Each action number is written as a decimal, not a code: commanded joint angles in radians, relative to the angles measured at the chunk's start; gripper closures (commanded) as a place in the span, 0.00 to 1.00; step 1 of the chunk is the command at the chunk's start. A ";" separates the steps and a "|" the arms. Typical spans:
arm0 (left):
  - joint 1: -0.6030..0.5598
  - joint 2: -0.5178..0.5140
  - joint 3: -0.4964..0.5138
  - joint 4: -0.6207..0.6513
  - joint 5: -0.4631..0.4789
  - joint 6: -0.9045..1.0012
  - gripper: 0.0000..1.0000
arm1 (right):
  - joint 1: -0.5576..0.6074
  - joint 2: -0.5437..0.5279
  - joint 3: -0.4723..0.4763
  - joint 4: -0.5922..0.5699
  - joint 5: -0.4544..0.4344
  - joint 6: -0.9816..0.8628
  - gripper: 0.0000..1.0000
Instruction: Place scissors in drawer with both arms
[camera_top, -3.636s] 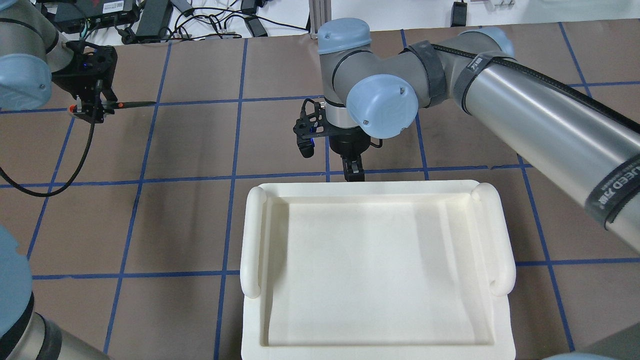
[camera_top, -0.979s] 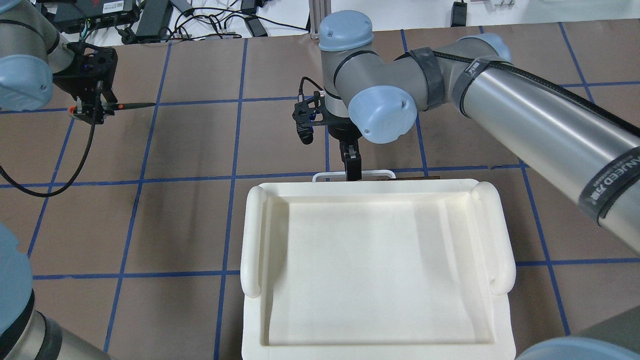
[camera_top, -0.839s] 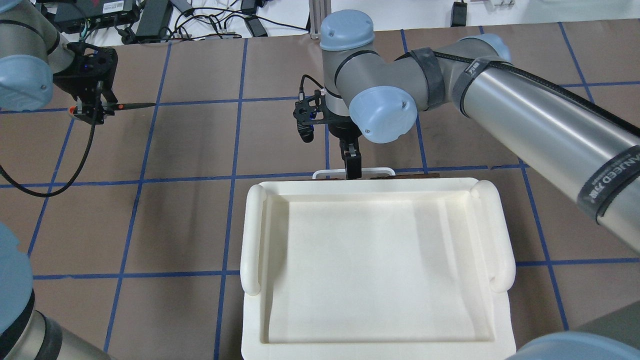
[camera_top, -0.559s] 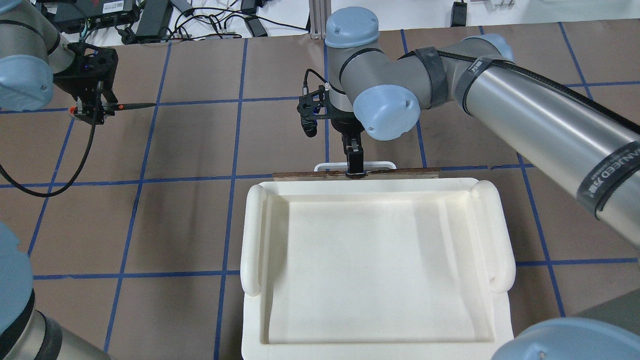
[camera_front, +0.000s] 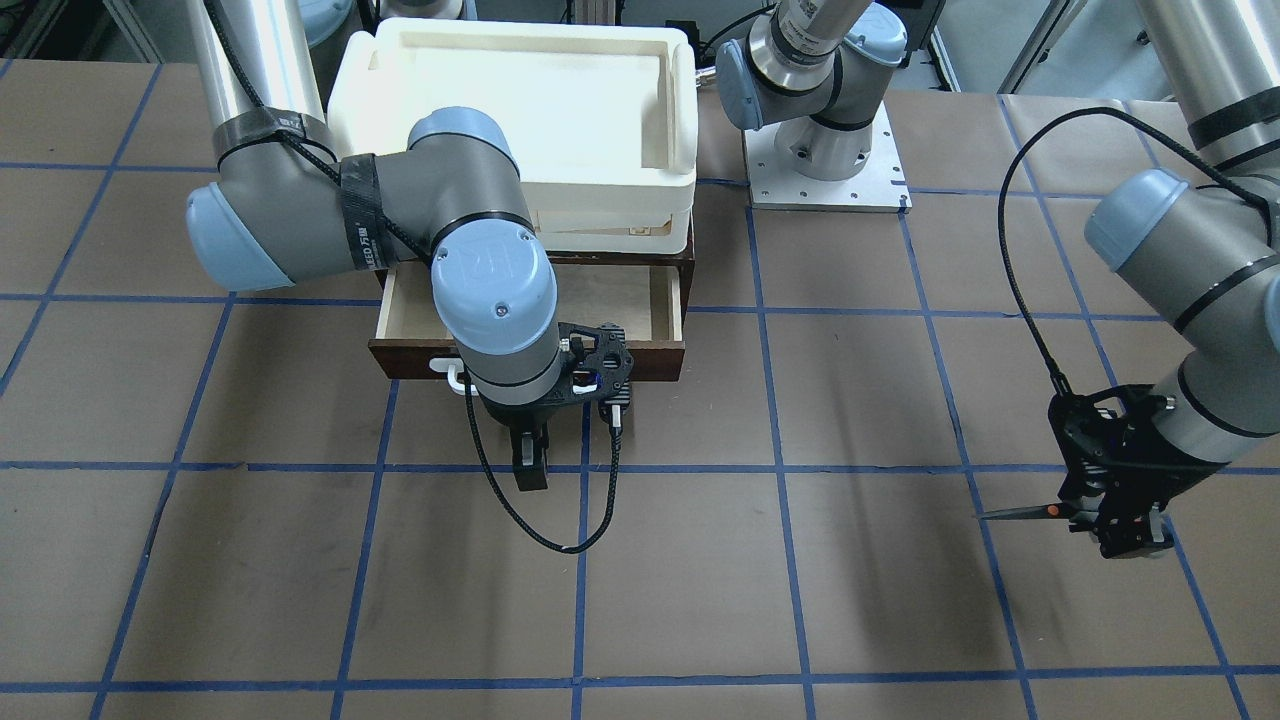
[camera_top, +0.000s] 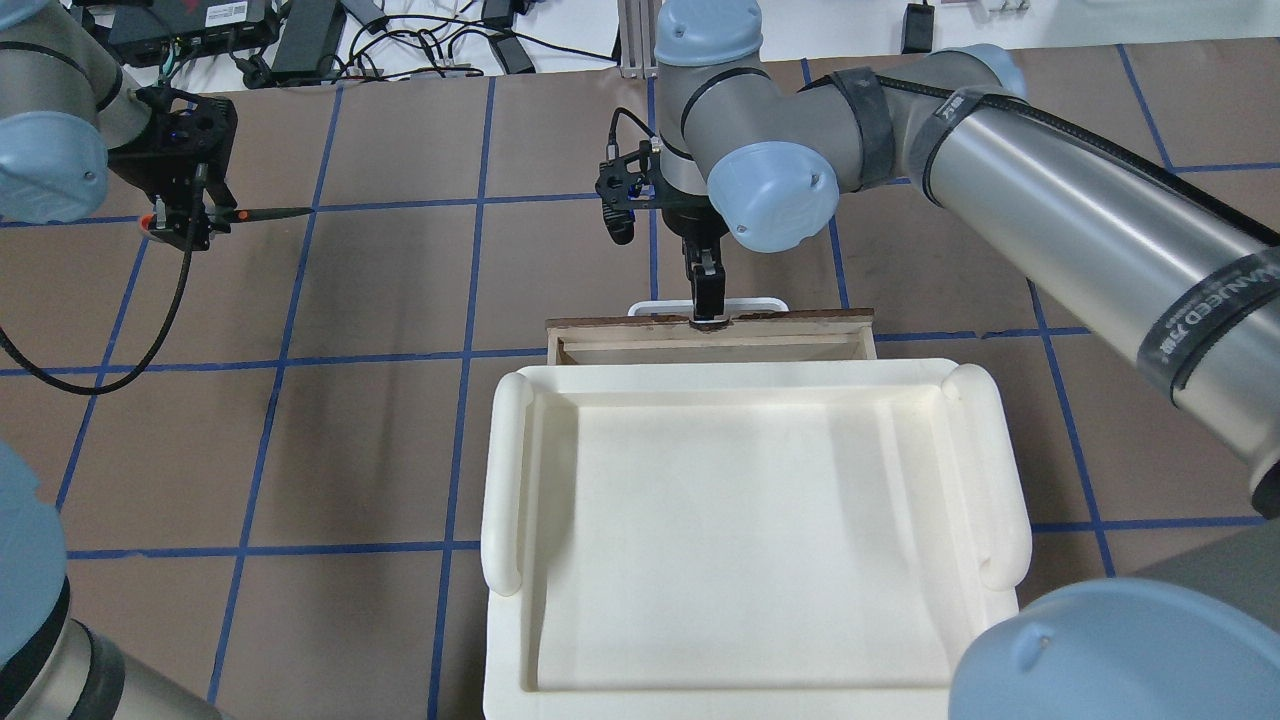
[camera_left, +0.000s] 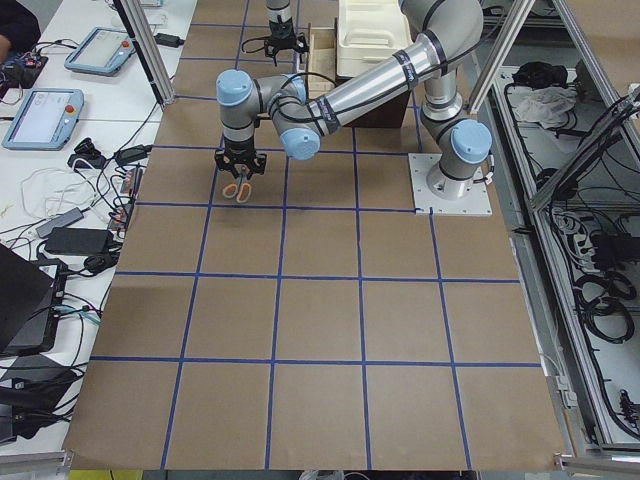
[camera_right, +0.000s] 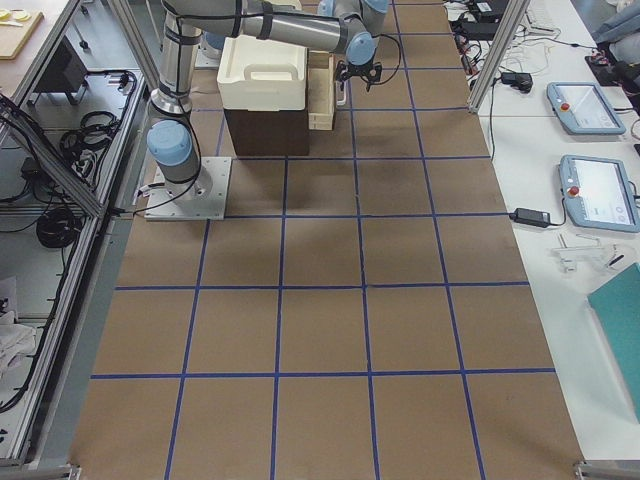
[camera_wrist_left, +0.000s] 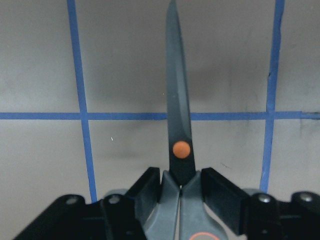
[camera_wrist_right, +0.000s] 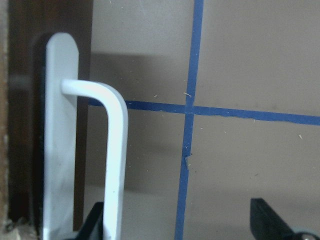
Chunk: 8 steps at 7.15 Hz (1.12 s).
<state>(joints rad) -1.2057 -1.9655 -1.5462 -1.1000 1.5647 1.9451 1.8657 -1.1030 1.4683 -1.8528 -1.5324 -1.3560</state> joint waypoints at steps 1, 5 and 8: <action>0.000 -0.001 0.000 0.000 0.000 0.000 1.00 | 0.000 0.020 -0.028 0.000 0.000 0.000 0.00; 0.000 -0.001 0.002 0.000 0.000 0.000 1.00 | 0.000 0.038 -0.039 -0.029 0.000 -0.002 0.00; 0.000 -0.003 0.002 0.000 -0.002 0.000 1.00 | -0.007 0.041 -0.040 -0.051 0.000 -0.002 0.00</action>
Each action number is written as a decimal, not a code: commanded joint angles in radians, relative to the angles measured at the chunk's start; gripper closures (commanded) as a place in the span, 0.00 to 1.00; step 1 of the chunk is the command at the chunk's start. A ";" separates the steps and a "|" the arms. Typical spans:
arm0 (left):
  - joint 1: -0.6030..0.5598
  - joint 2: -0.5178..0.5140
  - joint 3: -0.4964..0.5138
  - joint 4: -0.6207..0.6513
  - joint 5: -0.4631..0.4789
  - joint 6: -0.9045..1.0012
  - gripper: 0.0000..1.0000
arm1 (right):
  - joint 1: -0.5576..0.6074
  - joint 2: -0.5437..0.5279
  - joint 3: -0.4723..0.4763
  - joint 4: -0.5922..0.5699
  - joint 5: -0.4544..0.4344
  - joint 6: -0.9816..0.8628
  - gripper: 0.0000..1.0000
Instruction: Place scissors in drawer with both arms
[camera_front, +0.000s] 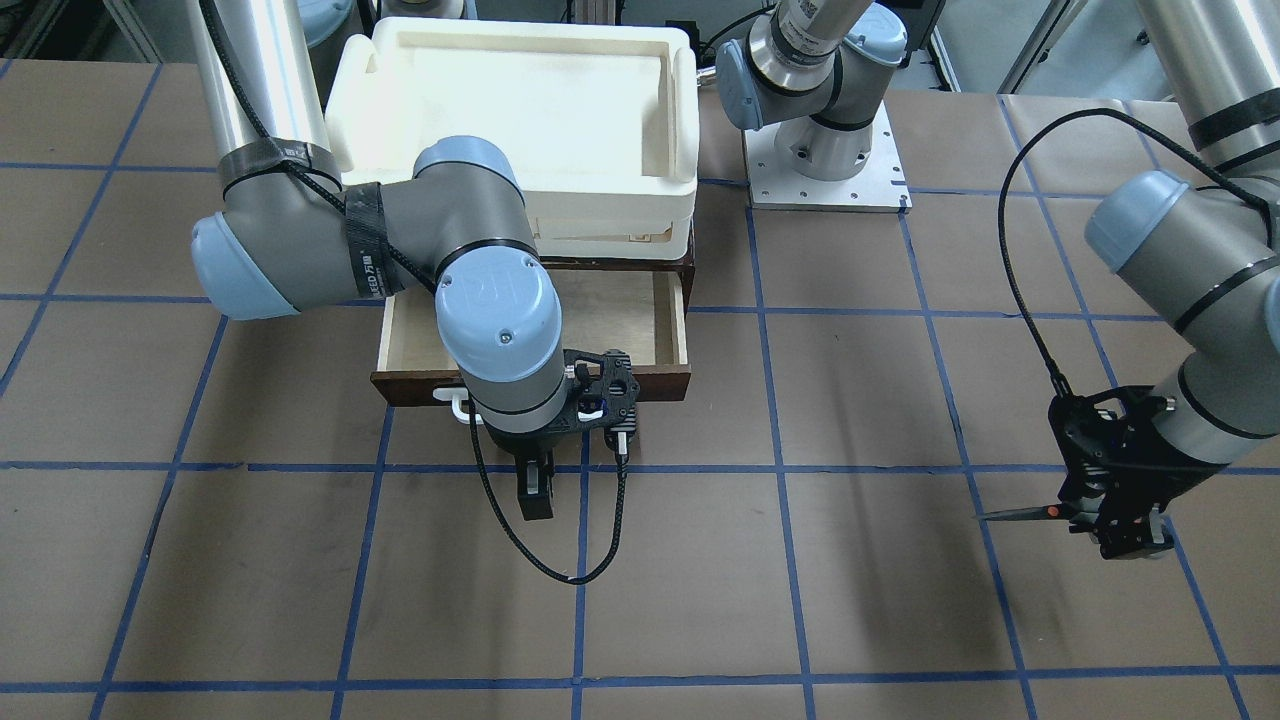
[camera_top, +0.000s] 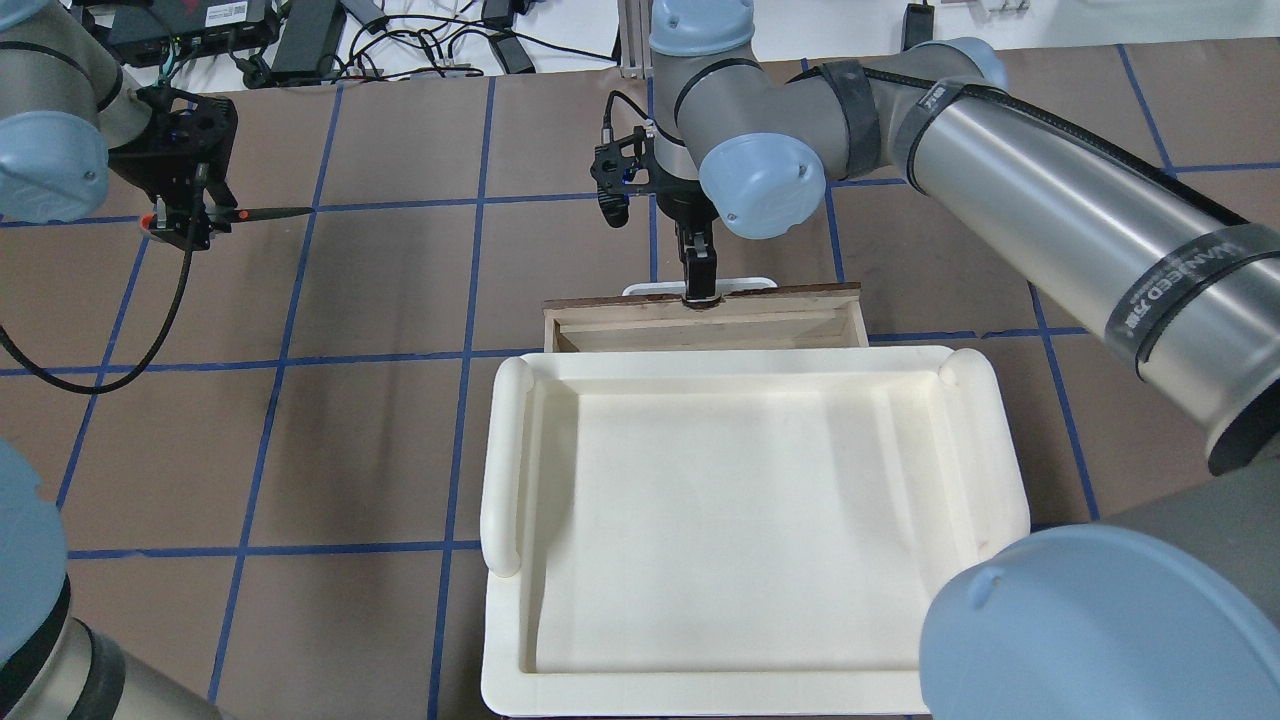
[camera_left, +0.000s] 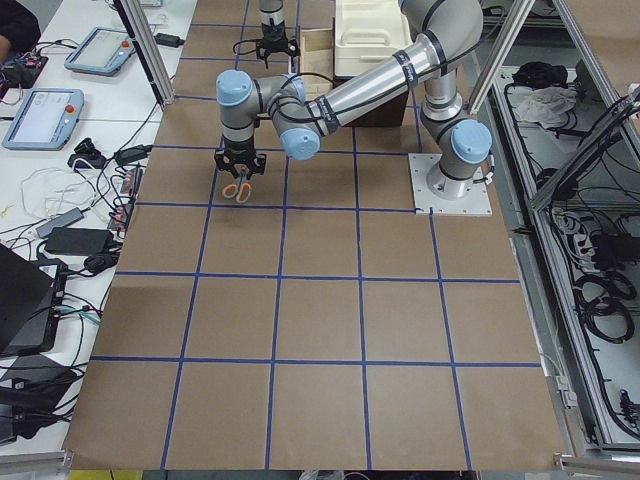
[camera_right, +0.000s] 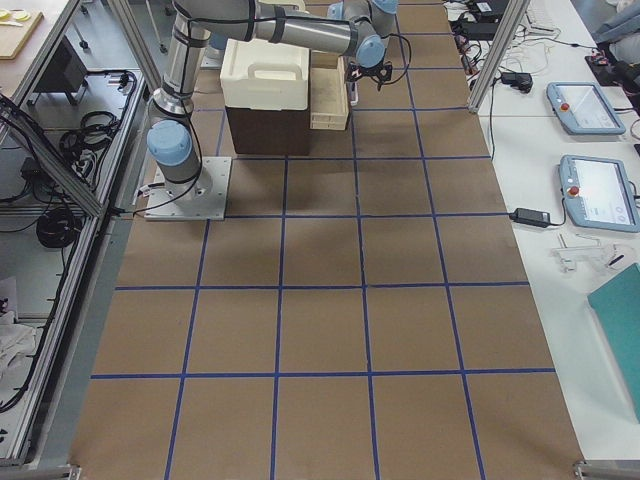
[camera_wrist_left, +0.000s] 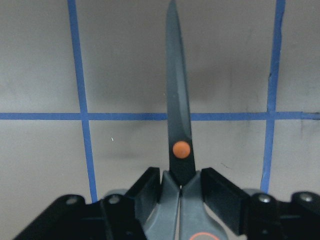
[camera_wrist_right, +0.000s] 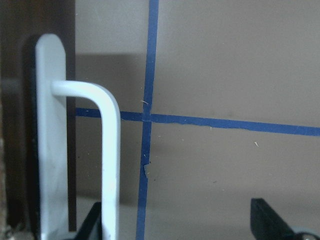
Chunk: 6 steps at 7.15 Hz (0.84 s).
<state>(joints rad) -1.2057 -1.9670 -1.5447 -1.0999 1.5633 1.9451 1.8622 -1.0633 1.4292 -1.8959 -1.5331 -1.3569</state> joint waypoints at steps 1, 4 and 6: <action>0.000 -0.003 0.000 0.000 0.000 0.000 1.00 | -0.005 0.006 -0.019 -0.008 0.001 -0.001 0.00; -0.002 -0.003 0.000 0.000 0.001 0.000 1.00 | -0.006 0.023 -0.036 -0.029 0.001 -0.007 0.00; -0.002 -0.007 -0.002 -0.002 0.000 0.000 1.00 | -0.011 0.023 -0.039 -0.047 0.001 -0.008 0.00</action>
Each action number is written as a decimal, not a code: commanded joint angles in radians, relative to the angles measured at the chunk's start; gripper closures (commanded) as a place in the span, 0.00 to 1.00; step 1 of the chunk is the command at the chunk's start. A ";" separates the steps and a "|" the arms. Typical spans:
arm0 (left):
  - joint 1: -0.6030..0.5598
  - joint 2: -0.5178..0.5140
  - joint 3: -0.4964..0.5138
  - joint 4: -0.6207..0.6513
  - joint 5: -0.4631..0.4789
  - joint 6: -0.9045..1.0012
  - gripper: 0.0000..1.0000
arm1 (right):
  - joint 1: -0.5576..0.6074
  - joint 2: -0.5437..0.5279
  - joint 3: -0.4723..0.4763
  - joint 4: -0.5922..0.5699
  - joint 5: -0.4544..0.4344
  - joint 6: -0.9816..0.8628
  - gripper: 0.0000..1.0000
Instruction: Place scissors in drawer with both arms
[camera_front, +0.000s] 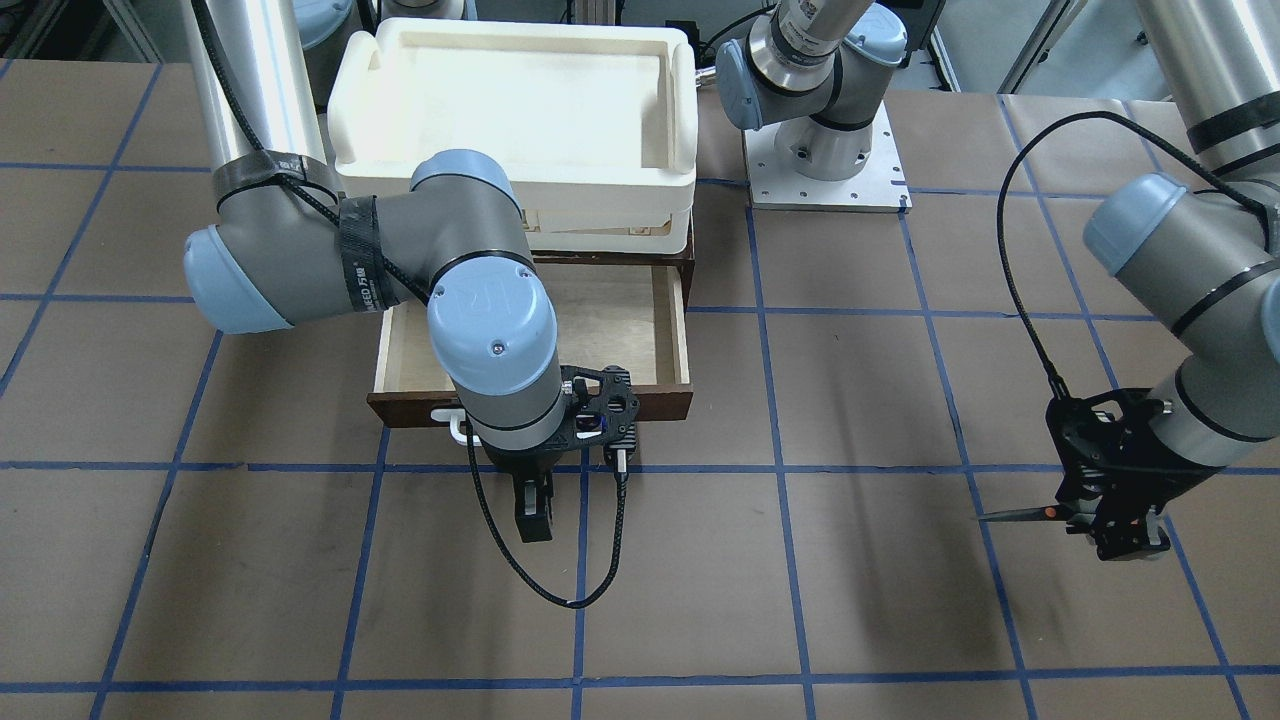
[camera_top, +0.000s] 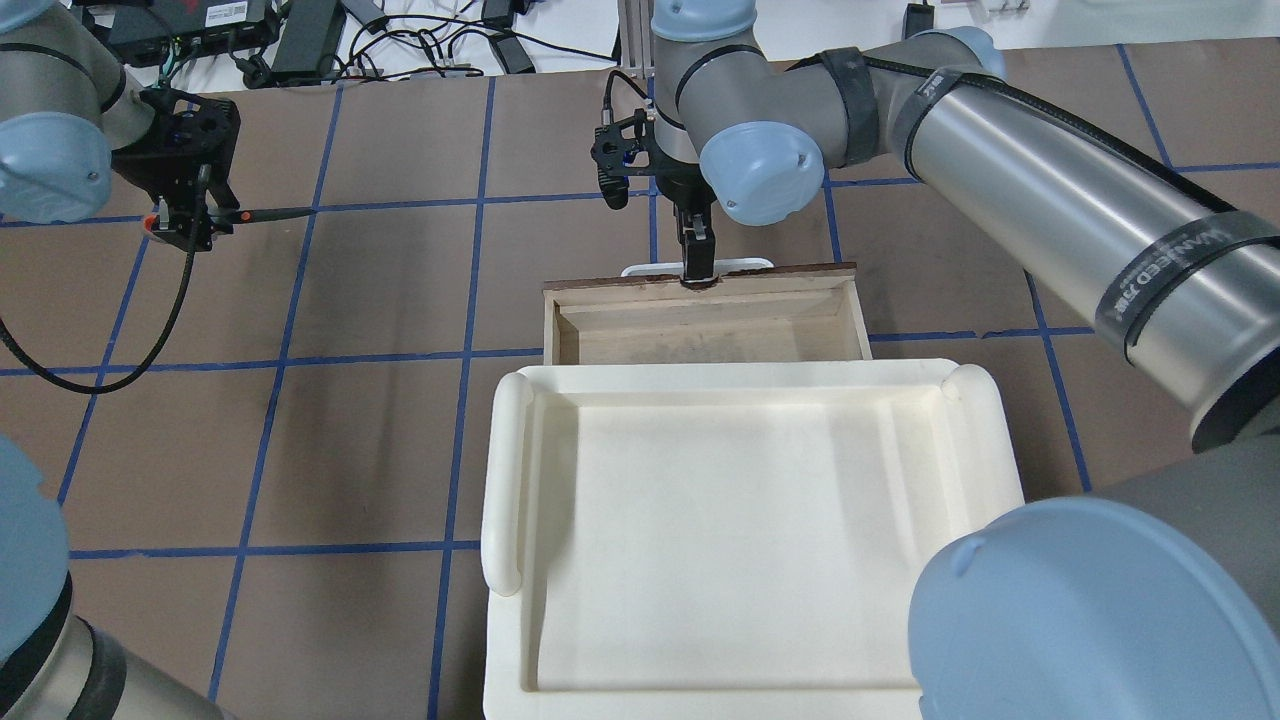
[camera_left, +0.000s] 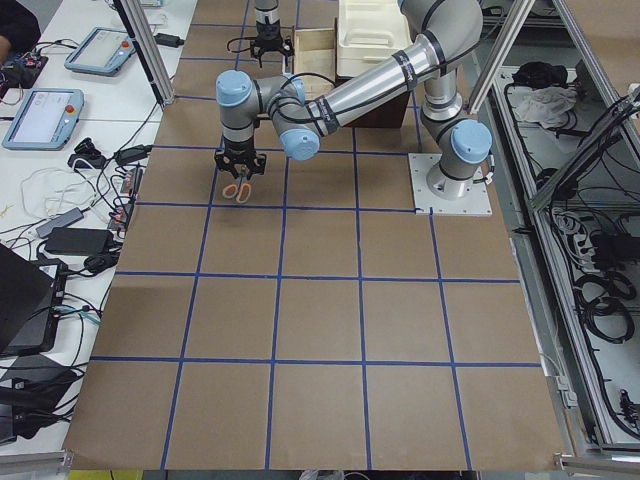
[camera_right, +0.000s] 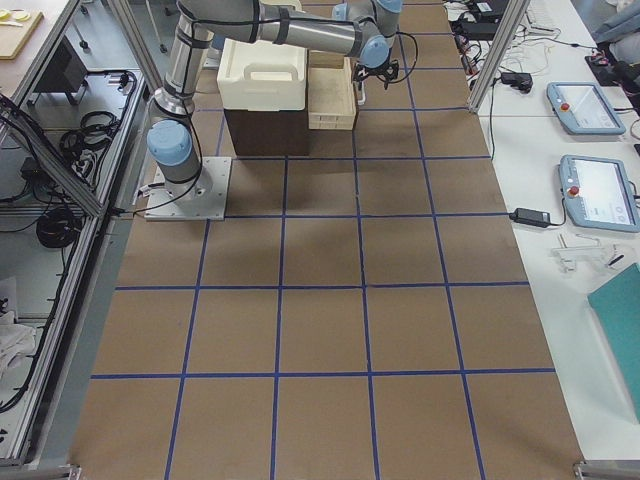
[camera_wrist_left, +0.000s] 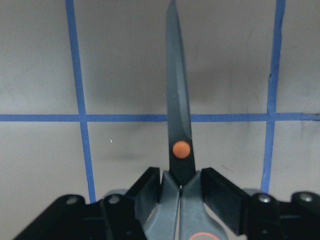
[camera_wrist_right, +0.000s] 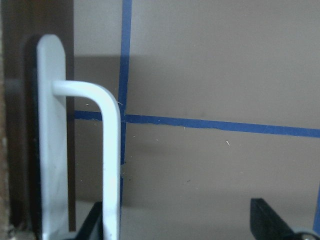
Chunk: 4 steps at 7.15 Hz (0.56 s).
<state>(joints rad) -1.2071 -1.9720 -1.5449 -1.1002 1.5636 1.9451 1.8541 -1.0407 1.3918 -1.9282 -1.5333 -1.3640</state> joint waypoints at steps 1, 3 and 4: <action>0.000 -0.002 0.000 -0.001 -0.001 0.000 1.00 | -0.004 0.001 -0.002 -0.028 -0.001 -0.001 0.00; 0.000 -0.002 0.000 0.000 -0.001 0.000 1.00 | -0.004 0.004 -0.002 -0.041 -0.001 -0.001 0.00; 0.000 -0.004 0.000 0.000 -0.001 0.000 1.00 | -0.004 0.010 -0.002 -0.061 -0.001 -0.001 0.00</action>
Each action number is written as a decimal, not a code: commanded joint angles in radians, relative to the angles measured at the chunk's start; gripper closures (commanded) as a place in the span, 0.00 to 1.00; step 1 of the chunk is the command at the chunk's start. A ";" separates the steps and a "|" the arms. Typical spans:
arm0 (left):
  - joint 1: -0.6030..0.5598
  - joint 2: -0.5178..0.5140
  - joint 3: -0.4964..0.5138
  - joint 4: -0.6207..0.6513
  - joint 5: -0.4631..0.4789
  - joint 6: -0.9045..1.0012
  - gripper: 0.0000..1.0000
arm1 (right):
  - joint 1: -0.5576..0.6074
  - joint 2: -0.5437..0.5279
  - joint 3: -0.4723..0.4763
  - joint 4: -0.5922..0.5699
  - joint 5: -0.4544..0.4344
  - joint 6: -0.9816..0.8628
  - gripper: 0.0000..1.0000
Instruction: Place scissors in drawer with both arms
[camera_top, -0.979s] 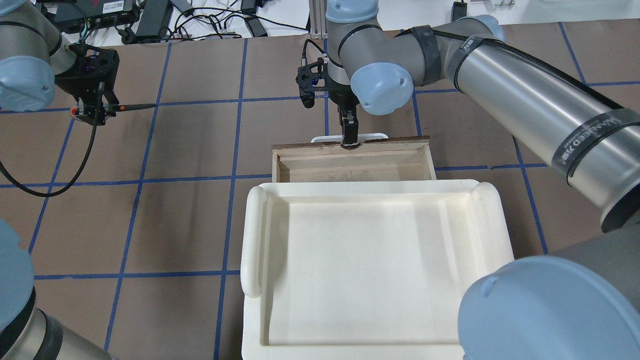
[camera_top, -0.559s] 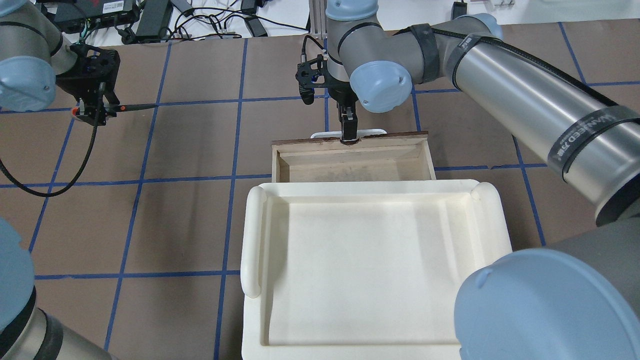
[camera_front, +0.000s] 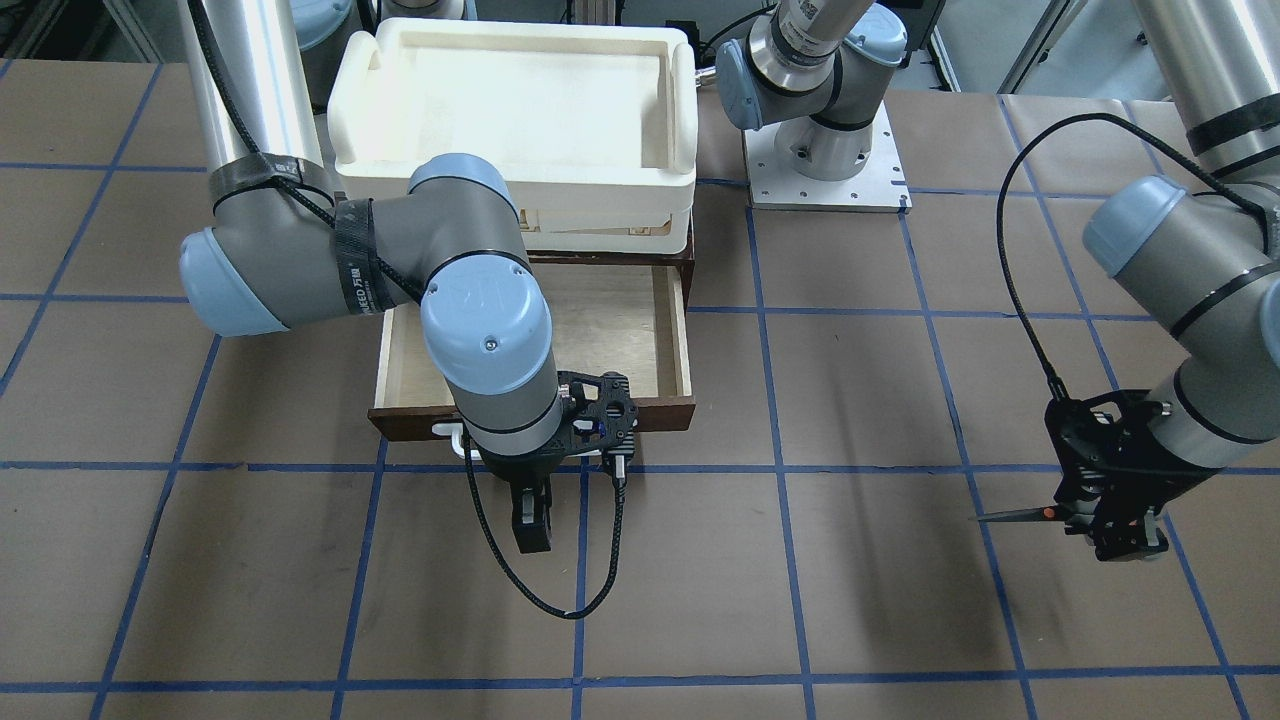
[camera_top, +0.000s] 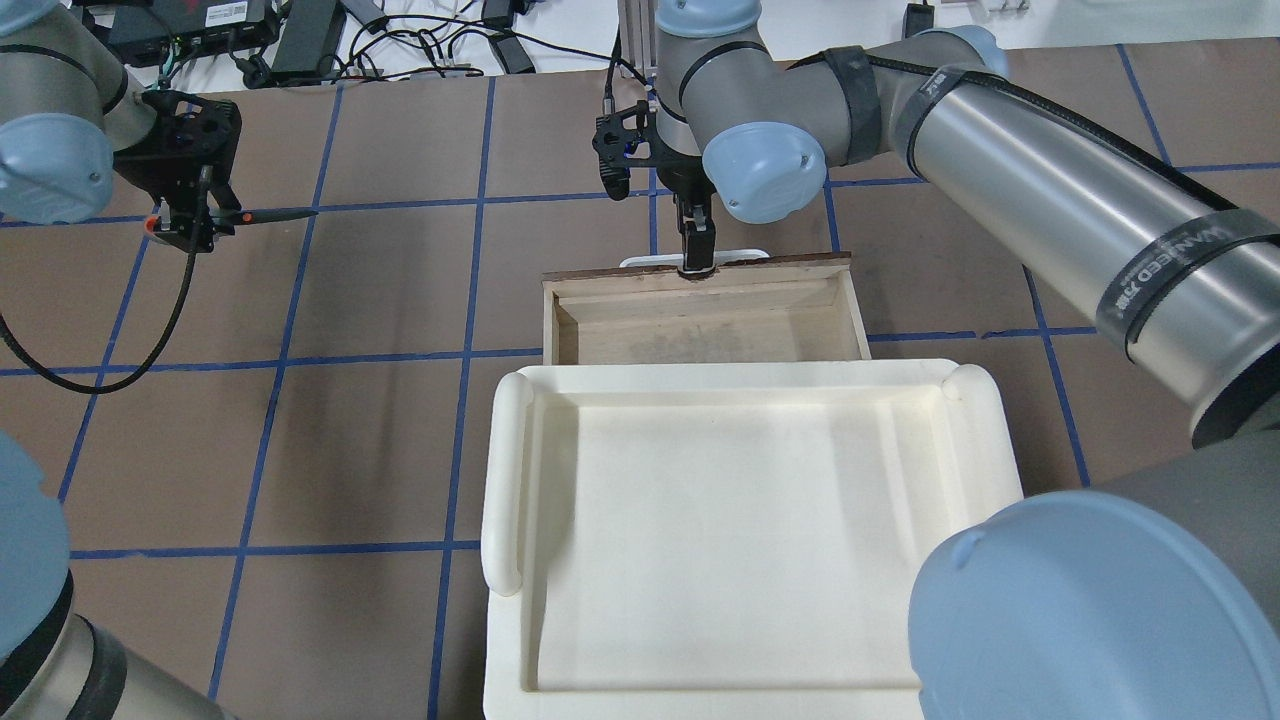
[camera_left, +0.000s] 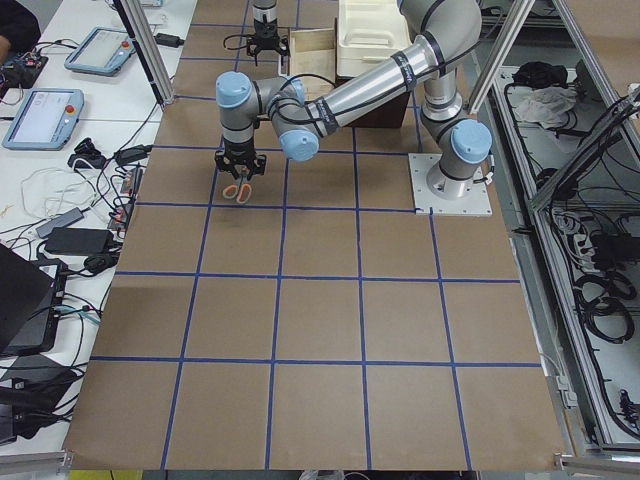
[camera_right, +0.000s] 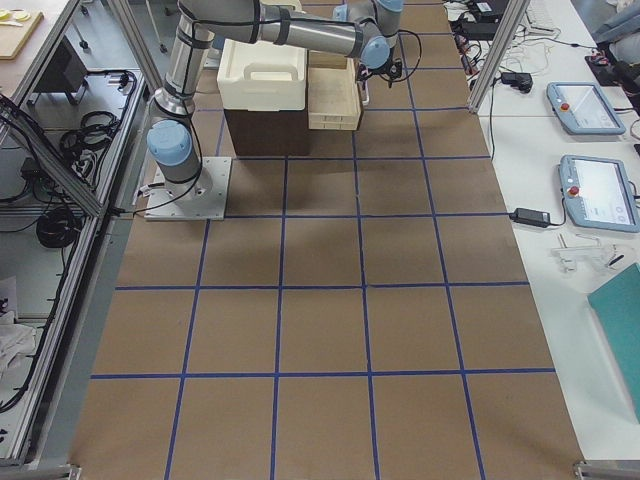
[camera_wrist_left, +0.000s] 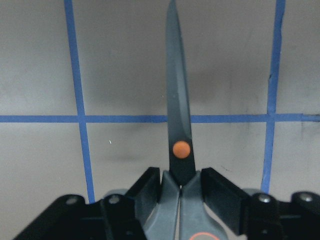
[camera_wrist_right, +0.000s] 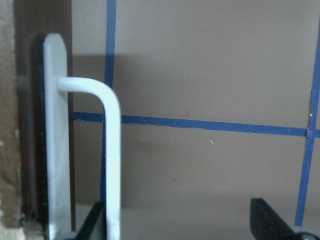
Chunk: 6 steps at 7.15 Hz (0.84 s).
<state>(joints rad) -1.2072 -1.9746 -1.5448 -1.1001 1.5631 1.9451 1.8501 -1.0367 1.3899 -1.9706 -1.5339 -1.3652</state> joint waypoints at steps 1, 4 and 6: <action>0.000 -0.001 0.000 0.000 0.000 0.000 1.00 | -0.002 0.009 0.000 -0.027 0.000 0.000 0.00; 0.000 -0.001 0.000 0.000 -0.002 0.000 1.00 | -0.008 0.009 -0.003 -0.042 0.000 0.000 0.00; 0.000 -0.001 0.000 0.000 -0.002 0.000 1.00 | -0.012 0.004 -0.005 -0.037 0.009 0.008 0.00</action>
<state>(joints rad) -1.2072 -1.9758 -1.5447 -1.0999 1.5616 1.9451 1.8414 -1.0297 1.3863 -2.0102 -1.5317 -1.3635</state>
